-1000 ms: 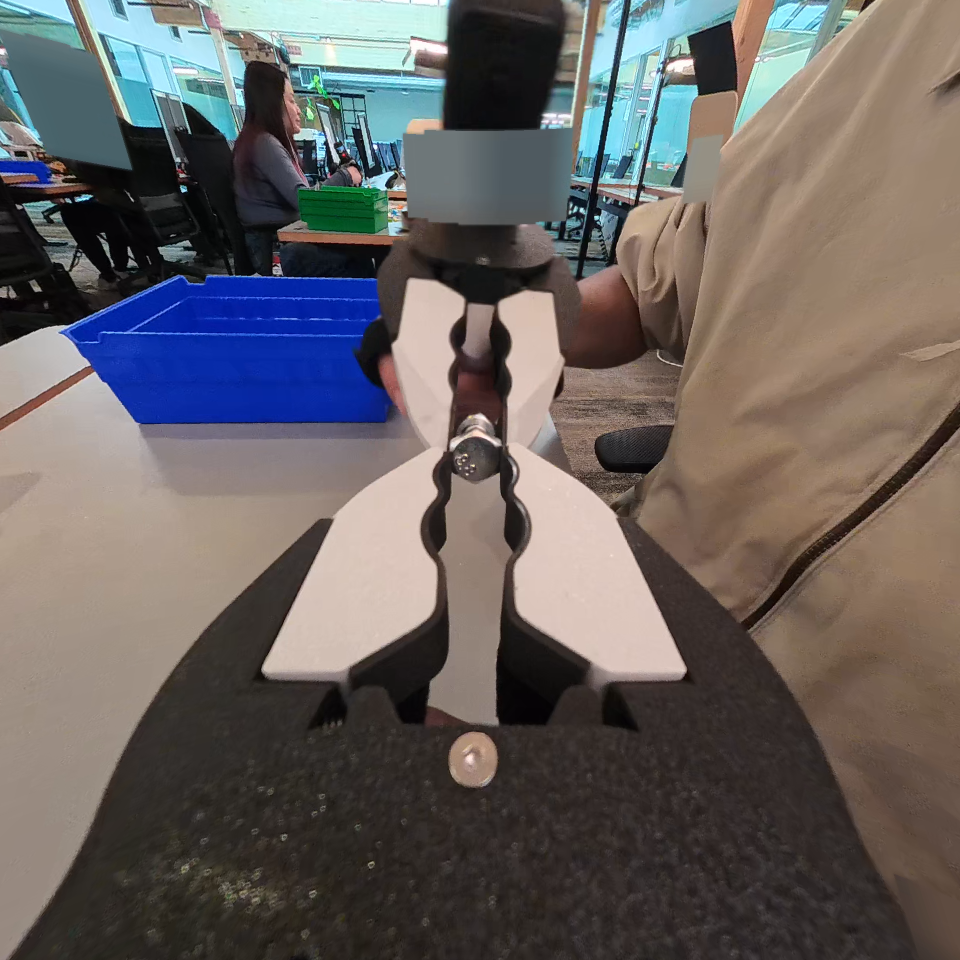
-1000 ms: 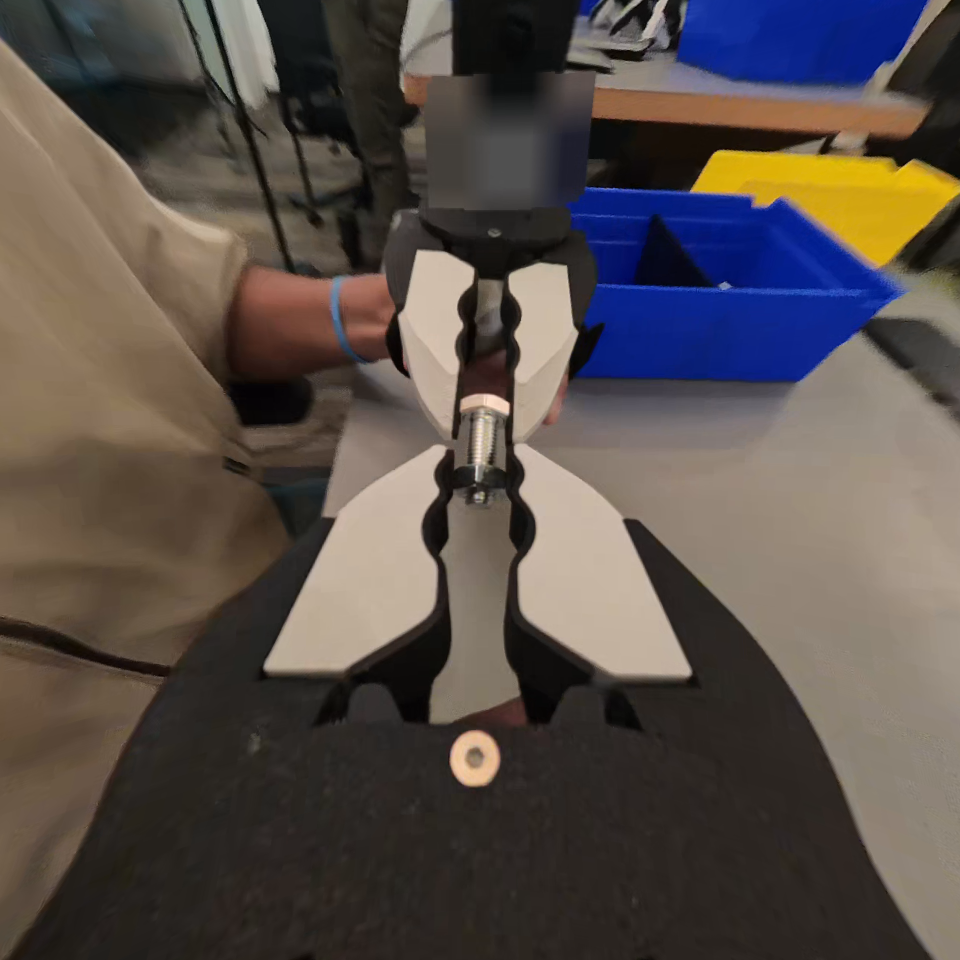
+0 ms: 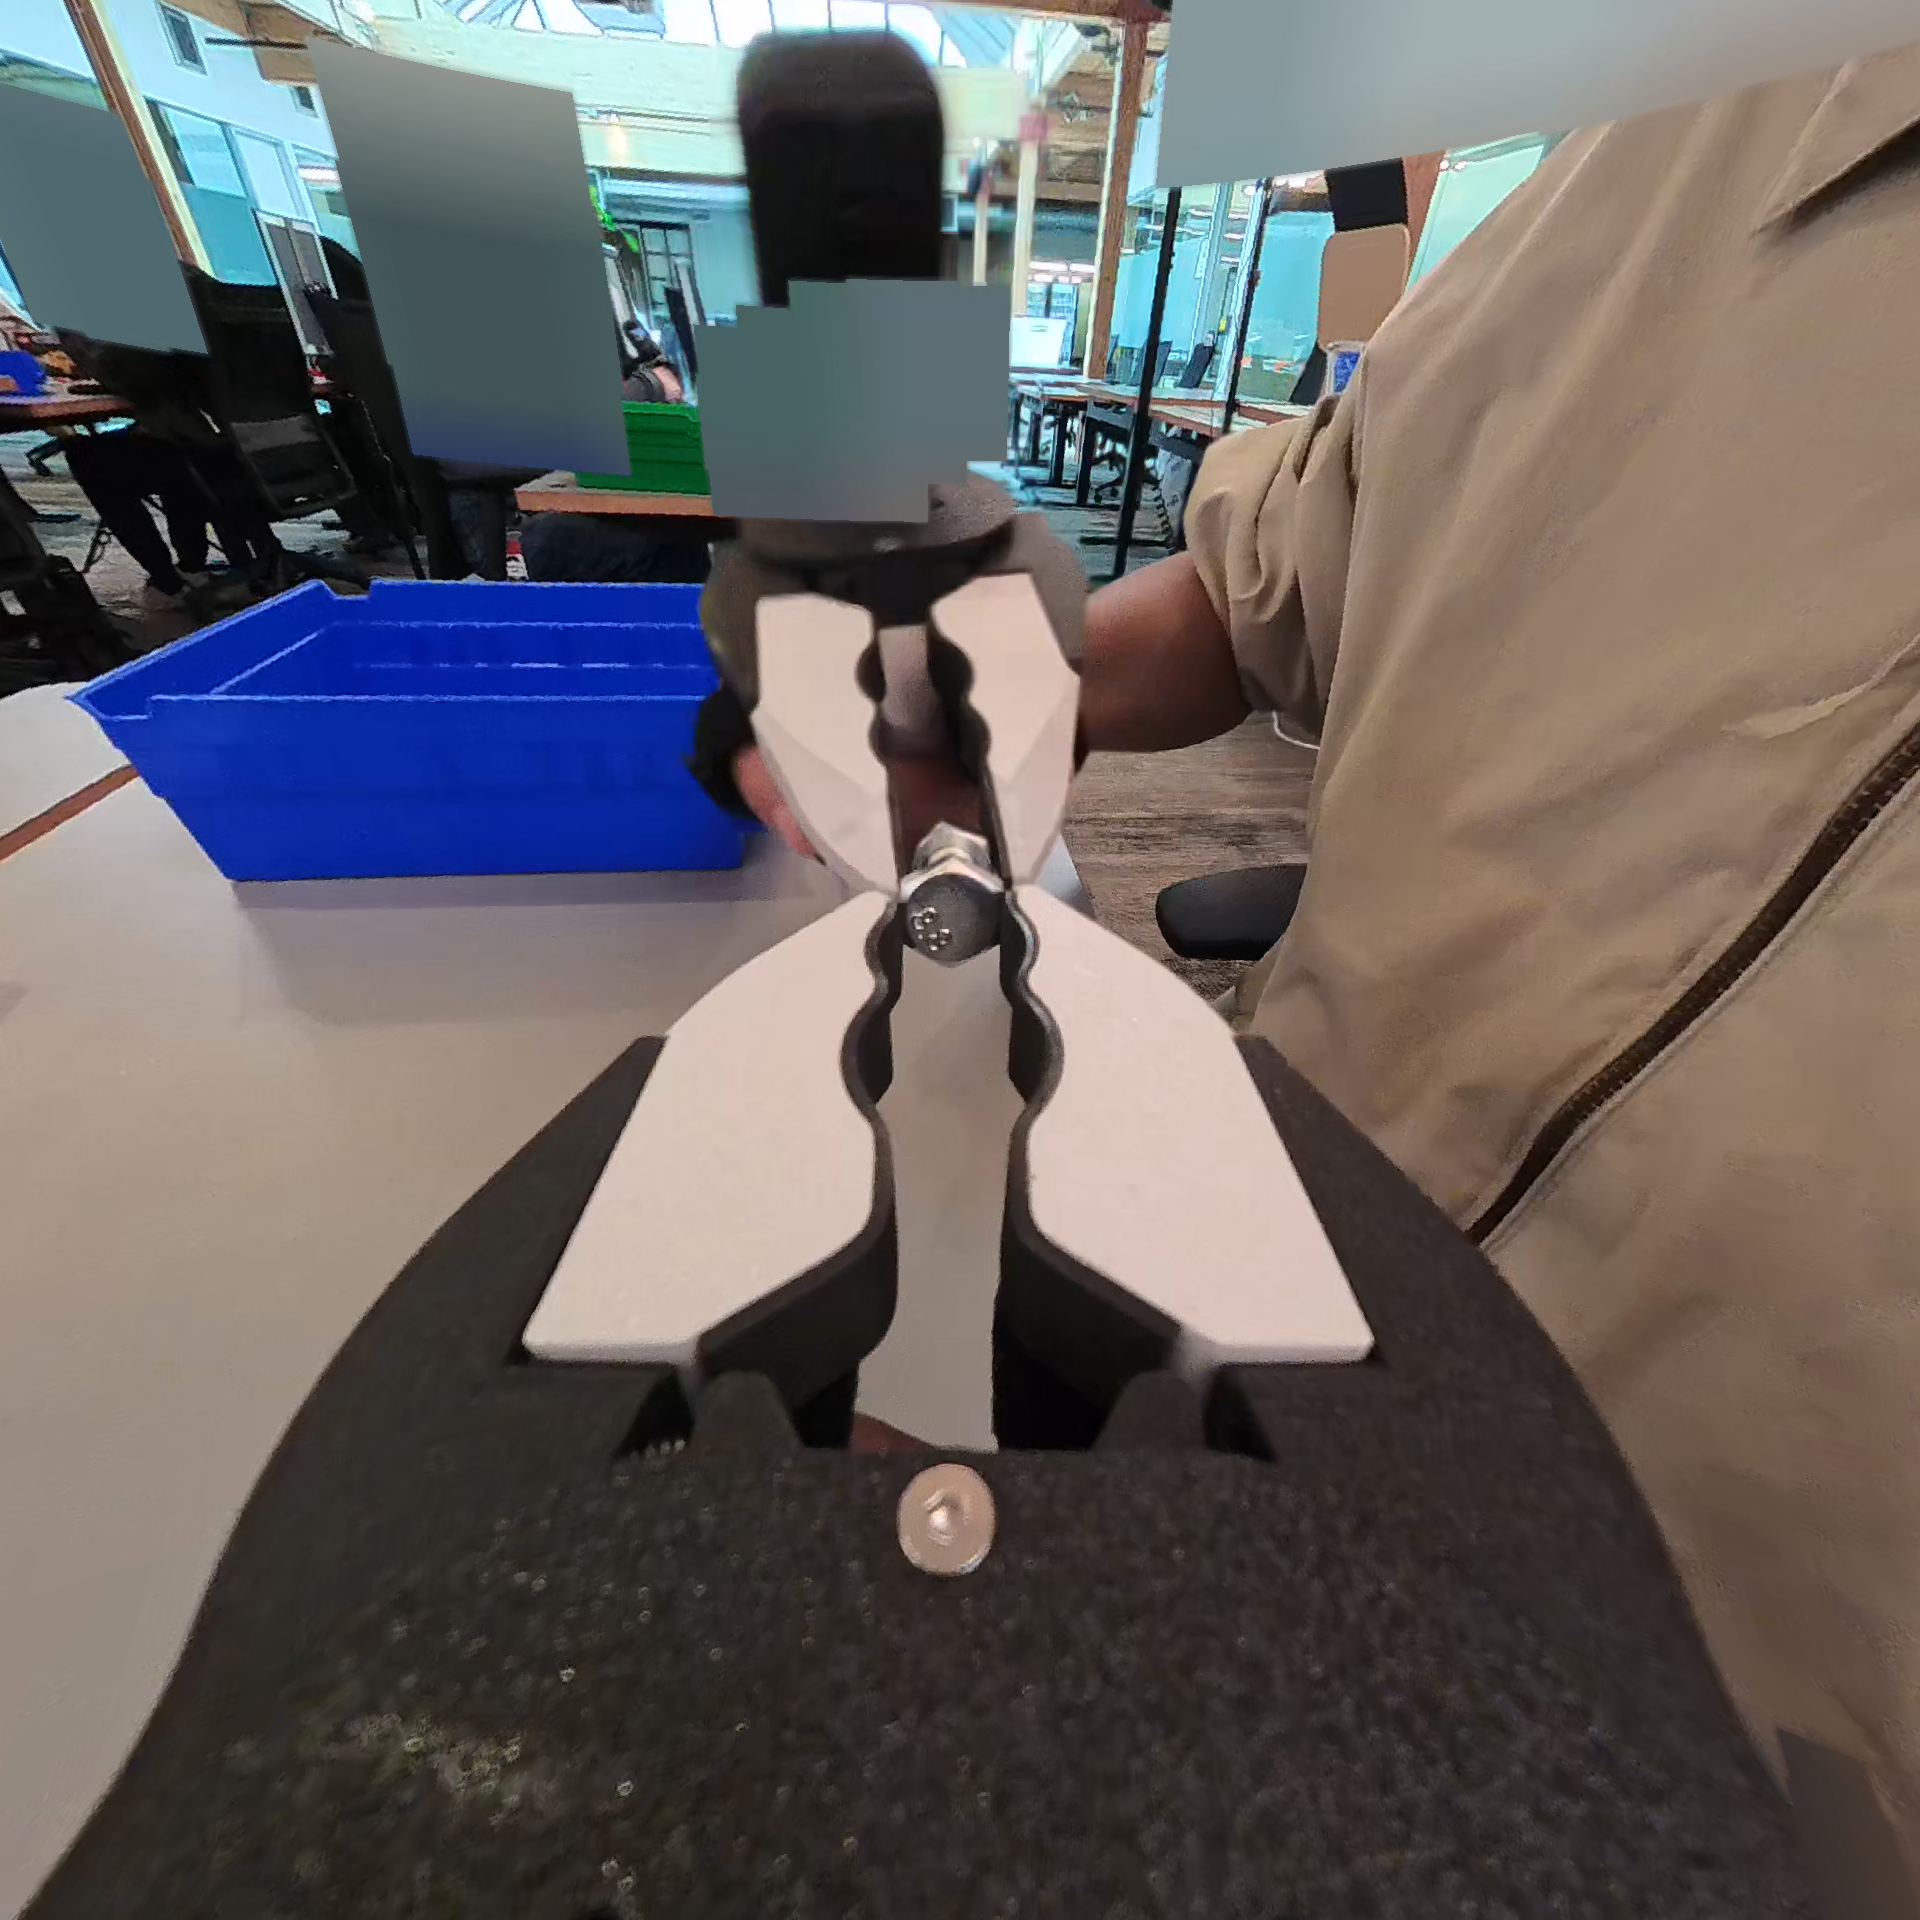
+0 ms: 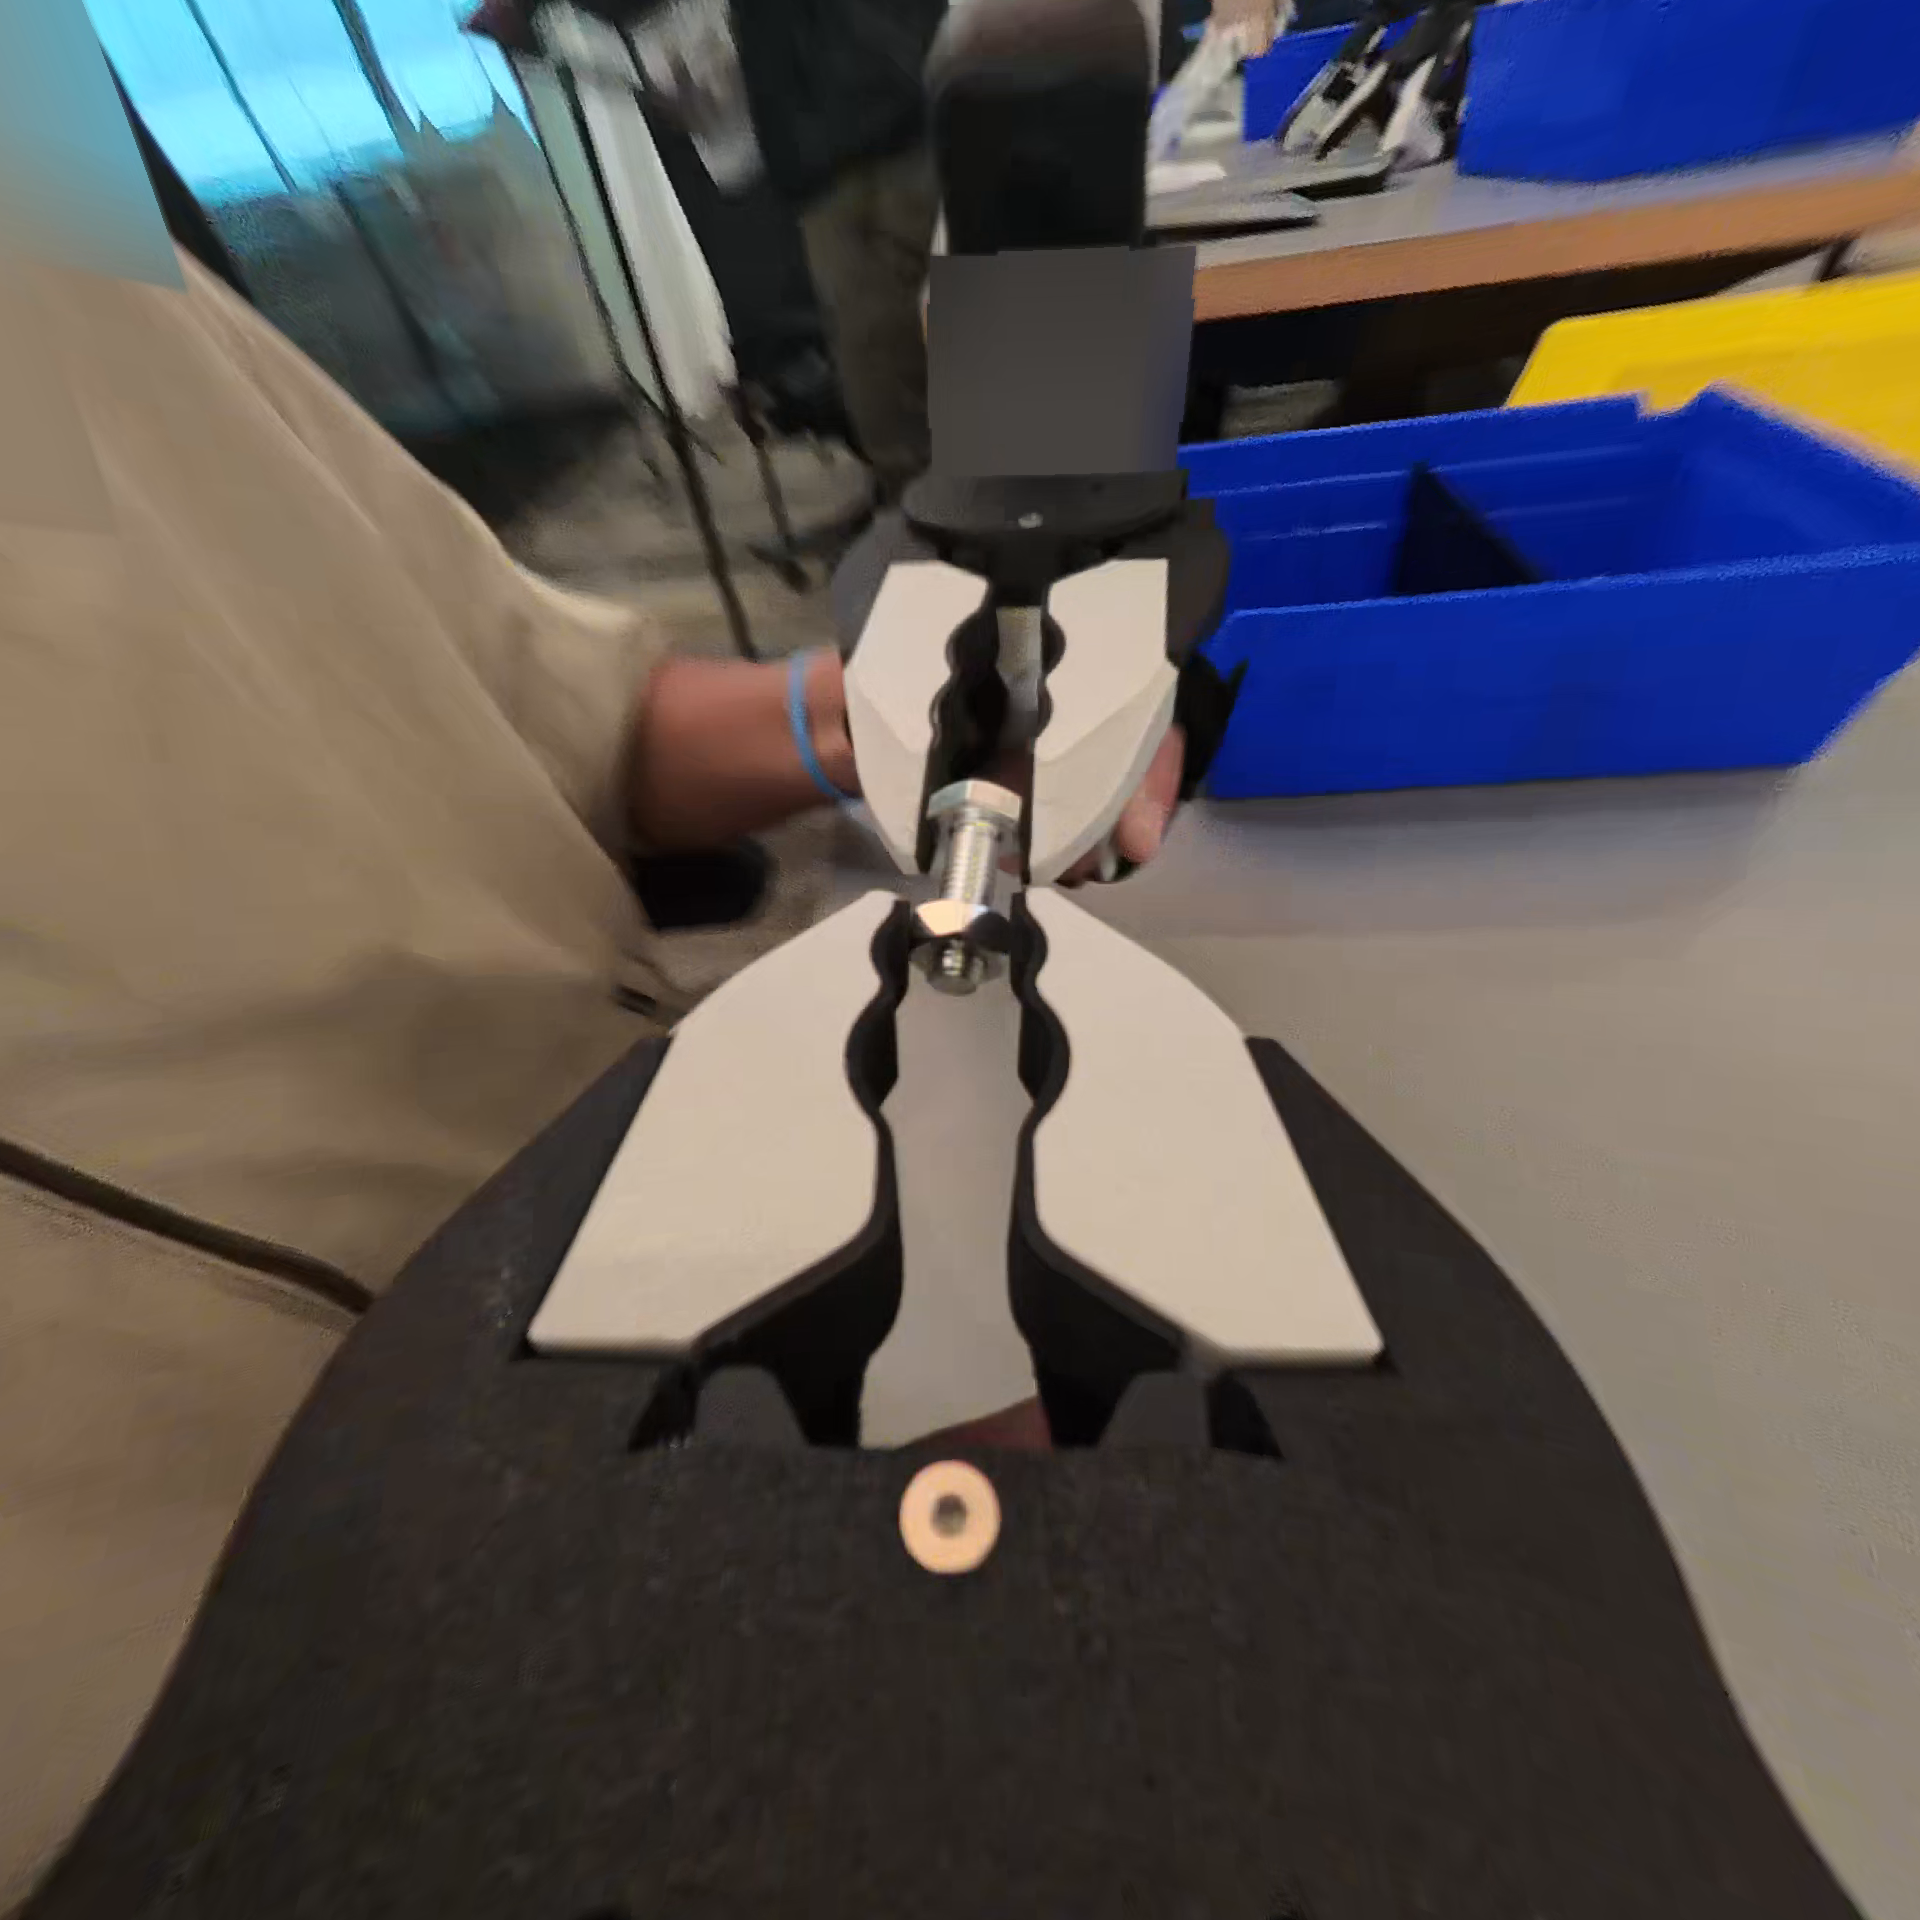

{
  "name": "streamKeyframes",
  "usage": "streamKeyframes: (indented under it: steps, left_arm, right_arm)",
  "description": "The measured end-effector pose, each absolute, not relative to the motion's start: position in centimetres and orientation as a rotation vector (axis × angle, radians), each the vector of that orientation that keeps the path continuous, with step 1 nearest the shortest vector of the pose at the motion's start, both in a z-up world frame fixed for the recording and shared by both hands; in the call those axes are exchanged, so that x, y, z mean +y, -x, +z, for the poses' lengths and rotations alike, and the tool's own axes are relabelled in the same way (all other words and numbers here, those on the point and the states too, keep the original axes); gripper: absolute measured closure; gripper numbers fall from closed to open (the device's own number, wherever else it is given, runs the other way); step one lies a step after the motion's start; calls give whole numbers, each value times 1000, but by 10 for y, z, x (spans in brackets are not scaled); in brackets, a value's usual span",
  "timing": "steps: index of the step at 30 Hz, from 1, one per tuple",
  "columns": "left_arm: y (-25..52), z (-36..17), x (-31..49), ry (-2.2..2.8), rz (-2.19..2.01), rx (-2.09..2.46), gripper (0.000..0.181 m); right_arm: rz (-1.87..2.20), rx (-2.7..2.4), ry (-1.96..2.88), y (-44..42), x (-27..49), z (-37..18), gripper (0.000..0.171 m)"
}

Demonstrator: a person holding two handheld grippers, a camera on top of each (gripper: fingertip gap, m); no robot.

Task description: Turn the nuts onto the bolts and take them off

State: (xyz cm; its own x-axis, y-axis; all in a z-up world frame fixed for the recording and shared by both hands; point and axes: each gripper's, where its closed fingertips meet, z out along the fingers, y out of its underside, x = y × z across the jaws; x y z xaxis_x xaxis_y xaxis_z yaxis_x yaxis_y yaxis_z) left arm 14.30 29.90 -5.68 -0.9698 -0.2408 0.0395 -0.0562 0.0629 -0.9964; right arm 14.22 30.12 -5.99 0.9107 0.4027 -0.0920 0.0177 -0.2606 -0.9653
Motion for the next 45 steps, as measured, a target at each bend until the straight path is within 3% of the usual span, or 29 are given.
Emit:
streamKeyframes:
  steps: [3, 6, 9, 11, 14, 17, 25, 40, 45]
  left_arm:
    - [-141, -57, 297, 294, -2026, 2196, 164]
    - [-141, -60, 295, 291, -1999, 2216, 164]
    - [-147, -63, 298, 329, -1982, 2207, 164]
    - [-152, -62, 302, 363, -1995, 2187, 164]
    - [-156, -64, 305, 391, -2013, 2182, 164]
    - [-157, -67, 305, 406, -2035, 2197, 164]
    - [-153, -65, 304, 389, -2065, 2193, 164]
    - [-163, -56, 306, 461, -2058, 2111, 163]
    - [-184, -41, 326, 697, -1961, 1890, 141]
  right_arm:
    - [778, -132, 1720, -138, 298, -58, 153]
    - [923, -46, 1629, -137, 295, -61, 150]
    - [669, -62, 1623, -143, 294, -70, 140]
    - [244, -128, 1694, -156, 296, -84, 132]
    - [-331, -261, 1645, -168, 292, -77, 133]
    - [-576, -387, 1600, -165, 295, -68, 133]
    - [-539, -578, 1619, -157, 305, -67, 151]
    - [-440, -480, 1681, -167, 308, -70, 153]
    - [-474, -358, 1724, -185, 301, -69, 152]
